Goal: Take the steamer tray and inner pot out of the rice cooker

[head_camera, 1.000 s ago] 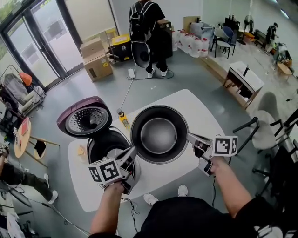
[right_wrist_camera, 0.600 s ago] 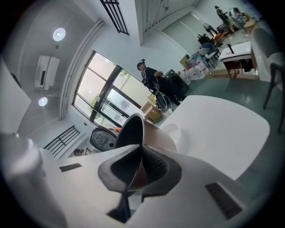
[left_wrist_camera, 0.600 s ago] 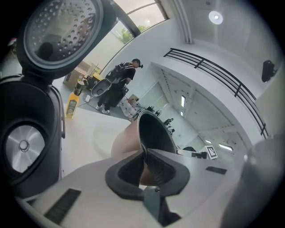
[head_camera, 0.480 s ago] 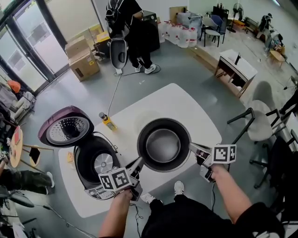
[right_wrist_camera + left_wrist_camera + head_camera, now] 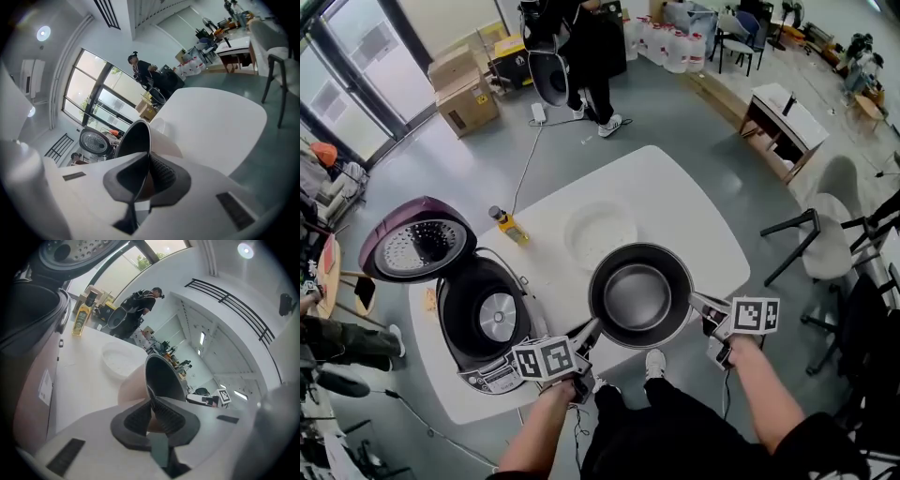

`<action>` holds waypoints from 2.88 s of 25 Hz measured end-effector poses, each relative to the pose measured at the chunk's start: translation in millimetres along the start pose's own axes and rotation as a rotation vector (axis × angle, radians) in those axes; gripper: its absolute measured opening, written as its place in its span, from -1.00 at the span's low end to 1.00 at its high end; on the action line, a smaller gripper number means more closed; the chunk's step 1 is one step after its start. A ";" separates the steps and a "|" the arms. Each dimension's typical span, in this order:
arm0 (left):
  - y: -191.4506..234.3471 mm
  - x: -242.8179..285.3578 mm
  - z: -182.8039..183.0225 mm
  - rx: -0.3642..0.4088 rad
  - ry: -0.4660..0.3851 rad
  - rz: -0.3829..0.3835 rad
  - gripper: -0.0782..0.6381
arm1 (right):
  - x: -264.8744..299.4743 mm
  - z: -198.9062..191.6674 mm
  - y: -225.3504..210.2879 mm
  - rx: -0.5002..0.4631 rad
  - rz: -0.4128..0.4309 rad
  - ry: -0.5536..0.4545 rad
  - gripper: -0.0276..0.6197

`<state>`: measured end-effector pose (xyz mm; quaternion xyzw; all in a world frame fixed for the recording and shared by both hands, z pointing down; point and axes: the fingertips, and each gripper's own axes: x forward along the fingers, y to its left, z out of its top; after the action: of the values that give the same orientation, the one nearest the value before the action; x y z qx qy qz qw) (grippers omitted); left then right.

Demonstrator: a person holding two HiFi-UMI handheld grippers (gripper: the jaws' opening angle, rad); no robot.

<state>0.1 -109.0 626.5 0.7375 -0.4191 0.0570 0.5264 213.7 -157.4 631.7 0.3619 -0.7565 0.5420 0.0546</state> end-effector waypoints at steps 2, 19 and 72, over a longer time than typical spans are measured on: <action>3.2 5.9 -7.6 -0.016 0.008 0.007 -0.70 | 1.3 -2.5 -9.9 0.014 -0.011 0.004 -0.88; 35.1 30.6 -19.3 0.007 -0.009 0.075 -0.64 | 24.4 -6.4 -39.6 -0.011 -0.047 -0.007 -0.85; -47.6 -314.9 147.5 0.707 -0.819 0.695 -0.80 | 75.6 1.5 400.3 -1.209 0.257 -0.408 -0.92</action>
<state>-222.5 -50.4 361.6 0.6497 -0.7567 0.0726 -0.0003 -84.1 -135.4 354.5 0.2698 -0.9605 -0.0566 0.0387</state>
